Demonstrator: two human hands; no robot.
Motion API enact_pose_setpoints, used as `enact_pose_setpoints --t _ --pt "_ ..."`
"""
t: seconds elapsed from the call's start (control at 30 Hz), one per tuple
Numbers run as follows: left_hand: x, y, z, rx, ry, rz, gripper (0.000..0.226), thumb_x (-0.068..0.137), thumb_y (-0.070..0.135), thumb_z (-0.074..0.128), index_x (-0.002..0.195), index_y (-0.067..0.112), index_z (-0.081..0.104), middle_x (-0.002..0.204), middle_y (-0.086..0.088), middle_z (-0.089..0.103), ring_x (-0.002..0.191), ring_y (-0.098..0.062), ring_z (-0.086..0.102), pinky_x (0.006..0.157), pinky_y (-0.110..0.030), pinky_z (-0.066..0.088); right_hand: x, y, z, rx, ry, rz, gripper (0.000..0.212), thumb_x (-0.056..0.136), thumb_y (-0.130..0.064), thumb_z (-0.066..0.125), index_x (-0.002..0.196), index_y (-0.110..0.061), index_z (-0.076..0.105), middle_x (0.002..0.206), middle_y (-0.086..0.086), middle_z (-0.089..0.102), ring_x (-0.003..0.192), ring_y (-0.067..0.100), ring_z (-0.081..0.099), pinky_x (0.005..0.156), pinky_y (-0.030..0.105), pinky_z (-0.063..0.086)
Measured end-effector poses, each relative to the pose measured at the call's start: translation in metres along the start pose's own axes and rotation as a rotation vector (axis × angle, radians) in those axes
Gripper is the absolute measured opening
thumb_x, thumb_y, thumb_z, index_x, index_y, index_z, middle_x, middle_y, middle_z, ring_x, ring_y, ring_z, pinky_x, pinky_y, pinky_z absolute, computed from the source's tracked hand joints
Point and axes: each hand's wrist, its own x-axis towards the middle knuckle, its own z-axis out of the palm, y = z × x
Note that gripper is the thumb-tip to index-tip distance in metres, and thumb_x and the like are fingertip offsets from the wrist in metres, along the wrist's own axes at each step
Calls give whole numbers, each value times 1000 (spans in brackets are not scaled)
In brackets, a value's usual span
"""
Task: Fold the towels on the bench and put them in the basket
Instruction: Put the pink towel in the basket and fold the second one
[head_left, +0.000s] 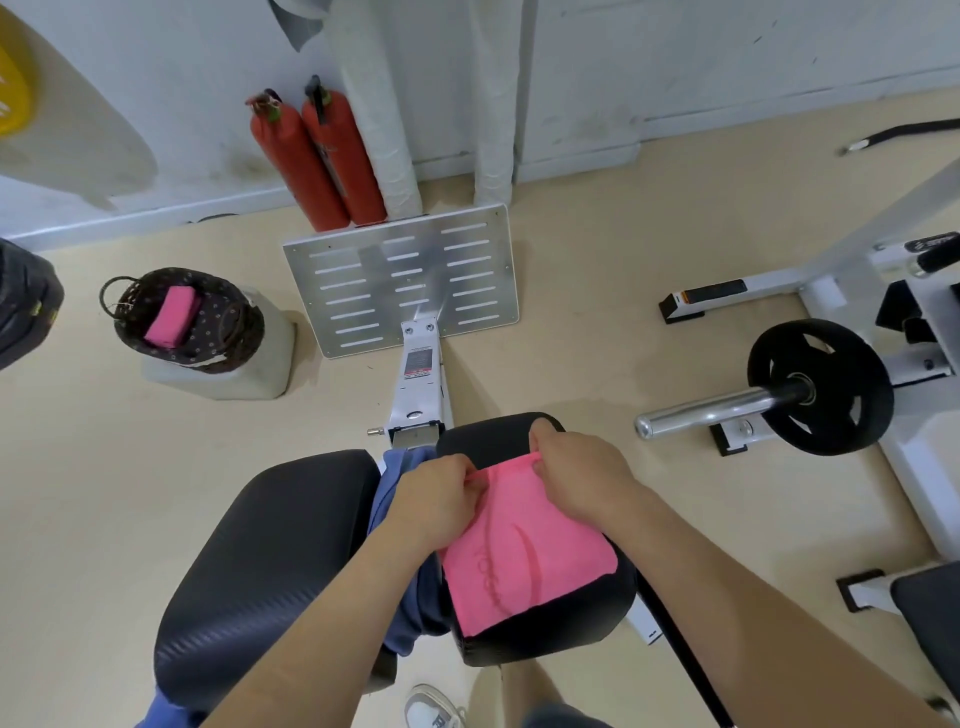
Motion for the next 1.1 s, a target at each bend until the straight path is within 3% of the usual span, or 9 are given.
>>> enact_pose_setpoints --t 0.13,0.23,0.37,0.5,0.63,0.77,0.87,1.0,1.1 --pt "4 -2 3 7 13 -29 28 98 32 43 96 12 63 85 0 63 74 -12 52 56 -22 34 8 2 -1 0 -101 13 37 92 -10 42 128 -19 48 111 5 62 99 27 59 75 35 48" --pt "5 -6 8 54 9 -23 33 99 36 40 97 15 65 87 -2 65 77 -14 55 65 -27 43 15 3 -1 -23 -193 70 27 91 -11 42 110 -17 61 106 3 62 97 24 60 68 29 40" --pt "2 -21 15 75 105 101 39 97 42 42 93 17 71 95 0 59 93 -15 50 75 -24 36 19 3 -4 -45 -220 62 15 90 -13 42 81 -14 53 97 4 55 84 22 54 57 29 36" --pt "1 -21 10 -2 61 99 33 97 42 45 96 13 62 88 2 59 80 -11 51 62 -21 31 22 3 -14 59 -309 48 25 86 -9 44 105 -11 59 107 4 60 94 22 58 71 33 46" --pt "1 -22 6 -164 -61 7 38 92 48 51 111 15 58 99 4 63 83 -7 53 69 -18 38 28 3 -23 230 -416 77 30 79 -6 50 106 -8 62 106 10 65 84 18 56 69 30 45" --pt "3 -26 -6 -441 -272 -106 40 83 48 65 95 10 64 81 1 60 69 -7 54 58 -14 42 30 -2 -34 209 -460 88 10 75 -10 58 65 -15 58 63 -1 52 56 14 46 49 23 34" --pt "1 -24 -20 -514 -355 -134 30 80 38 73 83 10 61 73 3 54 64 -7 51 54 -14 41 25 -8 -46 205 -447 46 28 74 -8 56 54 -18 40 53 -2 34 47 14 33 44 22 25" --pt "-10 -10 -55 -493 -48 -35 19 74 34 79 85 24 67 72 5 66 63 -9 57 65 -28 50 7 -11 -87 351 -234 -48 17 75 -5 59 85 -18 63 77 -3 61 62 12 60 56 23 49" --pt "-25 11 -86 -207 326 239 12 78 36 73 84 30 64 73 14 63 65 -4 52 58 -14 38 -15 -9 -120 284 46 -178 20 72 -7 61 83 -22 54 76 -8 56 70 16 53 60 26 42"
